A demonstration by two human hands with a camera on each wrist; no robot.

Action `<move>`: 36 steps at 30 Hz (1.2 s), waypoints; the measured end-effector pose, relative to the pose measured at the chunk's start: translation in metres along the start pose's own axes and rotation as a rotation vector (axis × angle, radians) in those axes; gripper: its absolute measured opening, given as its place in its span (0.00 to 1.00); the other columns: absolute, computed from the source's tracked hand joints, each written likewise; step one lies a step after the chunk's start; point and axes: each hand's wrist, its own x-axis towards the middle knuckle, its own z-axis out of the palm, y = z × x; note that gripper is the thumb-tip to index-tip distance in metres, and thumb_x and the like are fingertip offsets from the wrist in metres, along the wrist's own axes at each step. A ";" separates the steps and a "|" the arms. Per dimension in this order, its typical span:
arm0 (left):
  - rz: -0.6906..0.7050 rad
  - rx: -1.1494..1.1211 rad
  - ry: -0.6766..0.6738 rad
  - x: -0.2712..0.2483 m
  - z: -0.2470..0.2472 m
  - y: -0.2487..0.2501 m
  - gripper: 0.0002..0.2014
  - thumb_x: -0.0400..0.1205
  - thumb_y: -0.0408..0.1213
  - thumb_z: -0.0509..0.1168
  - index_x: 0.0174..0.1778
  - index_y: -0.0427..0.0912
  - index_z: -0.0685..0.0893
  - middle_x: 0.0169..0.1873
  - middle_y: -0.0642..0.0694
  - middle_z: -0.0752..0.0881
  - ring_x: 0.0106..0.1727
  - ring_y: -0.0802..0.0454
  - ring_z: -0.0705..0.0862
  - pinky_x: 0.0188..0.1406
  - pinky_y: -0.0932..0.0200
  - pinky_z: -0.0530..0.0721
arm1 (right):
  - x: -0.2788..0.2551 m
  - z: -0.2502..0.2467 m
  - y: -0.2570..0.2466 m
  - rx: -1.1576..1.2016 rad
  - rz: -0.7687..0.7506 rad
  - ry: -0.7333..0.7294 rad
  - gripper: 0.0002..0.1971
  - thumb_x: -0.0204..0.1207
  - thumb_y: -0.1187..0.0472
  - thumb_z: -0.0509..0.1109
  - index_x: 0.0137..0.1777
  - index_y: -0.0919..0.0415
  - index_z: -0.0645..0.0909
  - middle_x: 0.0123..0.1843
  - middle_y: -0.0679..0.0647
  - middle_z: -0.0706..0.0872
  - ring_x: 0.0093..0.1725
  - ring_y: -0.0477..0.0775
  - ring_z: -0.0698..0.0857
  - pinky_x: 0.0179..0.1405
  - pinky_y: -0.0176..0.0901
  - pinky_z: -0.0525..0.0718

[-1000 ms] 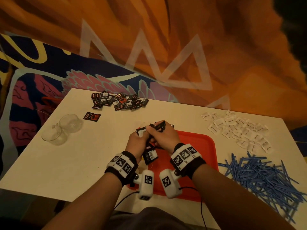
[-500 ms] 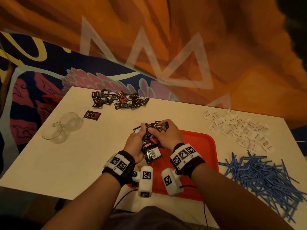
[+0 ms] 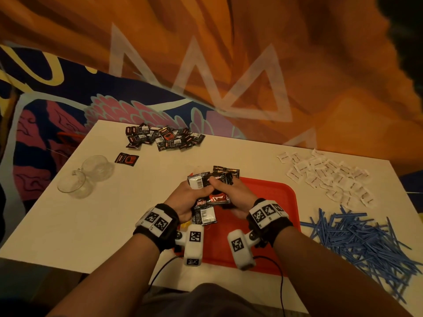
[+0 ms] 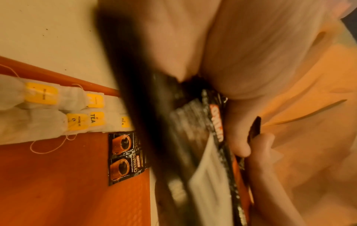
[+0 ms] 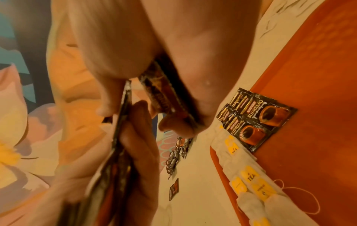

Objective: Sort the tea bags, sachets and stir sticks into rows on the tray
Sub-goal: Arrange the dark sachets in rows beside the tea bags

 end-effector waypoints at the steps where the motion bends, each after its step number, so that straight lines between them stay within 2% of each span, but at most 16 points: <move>1: -0.007 -0.012 -0.001 0.000 0.001 0.000 0.22 0.75 0.30 0.71 0.66 0.32 0.82 0.55 0.31 0.88 0.52 0.40 0.89 0.48 0.49 0.89 | -0.002 0.001 -0.001 0.018 0.023 -0.010 0.24 0.75 0.53 0.77 0.67 0.64 0.79 0.60 0.63 0.89 0.60 0.65 0.88 0.62 0.60 0.85; 5: -0.094 -0.203 -0.009 -0.001 0.001 0.001 0.21 0.77 0.27 0.65 0.67 0.31 0.82 0.54 0.31 0.88 0.50 0.39 0.90 0.49 0.47 0.90 | -0.004 0.004 -0.003 -0.044 -0.015 0.013 0.16 0.81 0.58 0.70 0.66 0.65 0.80 0.60 0.65 0.88 0.58 0.64 0.88 0.60 0.58 0.86; 9: -0.178 -0.267 -0.007 -0.003 -0.002 0.002 0.25 0.77 0.28 0.59 0.73 0.31 0.78 0.57 0.29 0.85 0.50 0.37 0.88 0.50 0.44 0.90 | -0.004 0.004 0.001 -0.100 -0.040 0.083 0.16 0.82 0.57 0.70 0.66 0.64 0.80 0.59 0.66 0.88 0.58 0.69 0.87 0.59 0.66 0.85; 11: -0.130 -0.202 0.027 -0.003 -0.003 0.002 0.20 0.83 0.25 0.58 0.72 0.30 0.78 0.53 0.30 0.88 0.47 0.38 0.90 0.45 0.45 0.91 | -0.005 0.001 0.000 -0.106 -0.076 0.120 0.12 0.82 0.58 0.69 0.63 0.62 0.82 0.58 0.67 0.88 0.55 0.68 0.89 0.51 0.63 0.88; 14: -0.082 -0.132 0.037 -0.003 -0.005 0.000 0.15 0.87 0.24 0.58 0.68 0.29 0.79 0.48 0.33 0.90 0.41 0.39 0.91 0.37 0.49 0.91 | -0.005 -0.005 -0.004 -0.085 -0.125 0.222 0.10 0.85 0.65 0.64 0.62 0.61 0.81 0.56 0.66 0.88 0.43 0.57 0.89 0.35 0.52 0.89; 15: -0.077 -0.106 0.043 -0.003 -0.006 0.000 0.14 0.87 0.24 0.58 0.68 0.29 0.79 0.48 0.33 0.90 0.40 0.40 0.91 0.36 0.50 0.91 | -0.006 -0.008 -0.006 -0.046 -0.139 0.247 0.11 0.85 0.68 0.62 0.64 0.61 0.80 0.54 0.66 0.87 0.41 0.56 0.89 0.35 0.51 0.89; 17: -0.065 -0.058 0.062 -0.002 -0.008 -0.001 0.13 0.87 0.25 0.59 0.67 0.30 0.80 0.47 0.34 0.90 0.40 0.42 0.91 0.36 0.51 0.90 | -0.007 -0.012 -0.009 0.061 -0.166 0.254 0.16 0.86 0.72 0.59 0.68 0.59 0.78 0.54 0.65 0.87 0.44 0.60 0.89 0.42 0.55 0.90; 19: -0.049 -0.011 0.090 -0.001 -0.009 -0.002 0.13 0.86 0.25 0.61 0.65 0.31 0.81 0.47 0.34 0.90 0.41 0.43 0.91 0.37 0.51 0.91 | -0.009 -0.014 -0.011 0.106 -0.181 0.251 0.18 0.85 0.74 0.57 0.67 0.56 0.78 0.54 0.64 0.88 0.47 0.63 0.90 0.49 0.63 0.89; 20: -0.041 0.008 0.106 -0.001 -0.009 -0.003 0.12 0.85 0.25 0.63 0.64 0.32 0.82 0.47 0.35 0.91 0.41 0.43 0.91 0.37 0.51 0.90 | -0.010 -0.014 -0.013 0.109 -0.192 0.249 0.17 0.85 0.75 0.57 0.65 0.58 0.79 0.52 0.64 0.88 0.45 0.62 0.90 0.48 0.63 0.89; 22: -0.021 0.047 0.138 -0.001 -0.008 -0.005 0.12 0.83 0.25 0.66 0.63 0.32 0.83 0.46 0.35 0.91 0.42 0.43 0.91 0.39 0.51 0.90 | -0.011 -0.009 -0.015 0.080 -0.210 0.251 0.11 0.82 0.75 0.63 0.57 0.61 0.80 0.47 0.62 0.86 0.37 0.56 0.86 0.40 0.55 0.88; 24: 0.000 0.071 0.135 -0.001 -0.009 -0.007 0.14 0.82 0.28 0.68 0.64 0.33 0.84 0.49 0.34 0.91 0.45 0.42 0.91 0.42 0.50 0.89 | -0.011 -0.005 -0.017 -0.102 -0.190 0.241 0.08 0.76 0.69 0.74 0.51 0.59 0.80 0.43 0.56 0.85 0.31 0.51 0.83 0.30 0.44 0.82; 26: 0.013 0.084 0.112 -0.002 -0.008 -0.009 0.15 0.82 0.31 0.69 0.65 0.34 0.84 0.49 0.33 0.90 0.43 0.43 0.90 0.38 0.52 0.88 | -0.012 -0.004 -0.017 -0.304 -0.132 0.180 0.11 0.74 0.64 0.77 0.53 0.60 0.81 0.39 0.52 0.84 0.27 0.47 0.80 0.22 0.36 0.77; 28: 0.004 0.089 0.113 -0.002 -0.005 -0.008 0.15 0.84 0.35 0.67 0.65 0.35 0.84 0.47 0.34 0.89 0.38 0.45 0.90 0.32 0.55 0.87 | -0.011 -0.004 -0.016 -0.416 -0.116 0.148 0.10 0.75 0.64 0.77 0.53 0.62 0.81 0.36 0.51 0.84 0.24 0.45 0.78 0.18 0.33 0.73; 30: -0.020 0.073 0.145 -0.002 -0.003 -0.007 0.16 0.85 0.42 0.65 0.64 0.35 0.84 0.45 0.34 0.89 0.35 0.46 0.89 0.29 0.56 0.88 | -0.010 -0.004 -0.013 -0.443 -0.173 0.187 0.07 0.74 0.67 0.77 0.46 0.60 0.81 0.36 0.50 0.85 0.28 0.44 0.80 0.25 0.34 0.77; 33: -0.089 0.023 0.215 -0.001 -0.003 -0.004 0.25 0.87 0.54 0.60 0.62 0.33 0.82 0.38 0.34 0.87 0.26 0.47 0.84 0.24 0.57 0.85 | -0.010 -0.005 -0.010 -0.432 -0.323 0.328 0.07 0.71 0.66 0.79 0.43 0.58 0.83 0.40 0.54 0.88 0.39 0.51 0.86 0.40 0.42 0.84; 36: -0.152 -0.062 0.223 -0.001 -0.004 -0.003 0.29 0.87 0.58 0.57 0.63 0.32 0.78 0.37 0.33 0.86 0.24 0.47 0.81 0.23 0.57 0.84 | -0.015 -0.002 -0.016 -0.398 -0.495 0.338 0.07 0.71 0.67 0.79 0.42 0.55 0.85 0.42 0.49 0.89 0.43 0.44 0.86 0.46 0.35 0.84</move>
